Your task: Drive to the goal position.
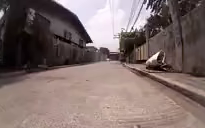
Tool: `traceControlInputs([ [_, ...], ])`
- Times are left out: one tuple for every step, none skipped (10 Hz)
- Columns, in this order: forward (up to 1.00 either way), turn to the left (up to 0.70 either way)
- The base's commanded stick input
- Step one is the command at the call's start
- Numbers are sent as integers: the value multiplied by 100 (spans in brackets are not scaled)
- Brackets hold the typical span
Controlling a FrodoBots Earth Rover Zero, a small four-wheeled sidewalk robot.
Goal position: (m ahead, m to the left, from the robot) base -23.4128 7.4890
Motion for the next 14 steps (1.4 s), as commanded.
traceControlInputs([
  [100, 0],
  [100, 0],
  [100, 0],
  [100, 0],
  [100, 0],
  [100, 0],
  [100, 0],
  [100, 0],
  [100, 0],
  [100, 0],
  [100, 0],
  [100, 0],
  [100, 0],
  [100, 0],
])
